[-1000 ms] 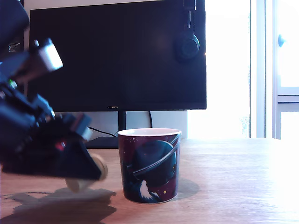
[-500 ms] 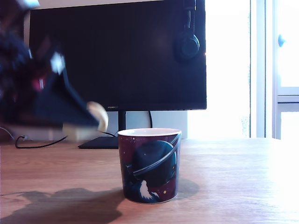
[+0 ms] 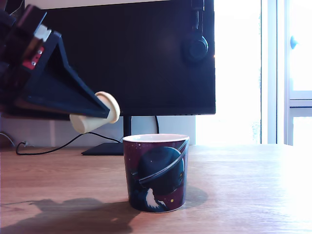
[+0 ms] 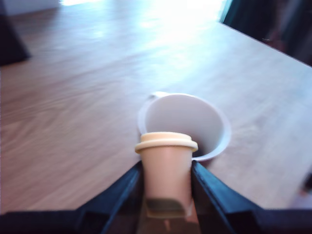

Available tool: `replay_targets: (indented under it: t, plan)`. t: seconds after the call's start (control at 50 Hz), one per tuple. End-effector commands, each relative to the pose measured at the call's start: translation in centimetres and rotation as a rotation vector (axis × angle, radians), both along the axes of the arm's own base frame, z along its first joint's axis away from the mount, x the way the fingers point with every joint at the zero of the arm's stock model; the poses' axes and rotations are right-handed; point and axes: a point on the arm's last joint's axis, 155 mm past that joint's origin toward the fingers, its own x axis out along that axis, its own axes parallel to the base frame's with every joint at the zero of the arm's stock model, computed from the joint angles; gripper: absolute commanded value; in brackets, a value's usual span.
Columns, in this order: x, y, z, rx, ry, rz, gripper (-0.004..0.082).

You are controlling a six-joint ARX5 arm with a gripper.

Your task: Pick up the coffee capsules from the table one by one and drop them inside the nearest coffee cup

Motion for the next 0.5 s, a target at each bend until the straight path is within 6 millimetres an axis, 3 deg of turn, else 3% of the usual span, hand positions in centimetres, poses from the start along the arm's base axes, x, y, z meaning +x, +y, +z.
replay_targets:
  t: [0.0,0.48]
  plan:
    - [0.4,-0.5,1.6,-0.017,-0.029,-0.008,0.009]
    - [1.1,-3.2,2.5,0.074,0.039,-0.08,0.009]
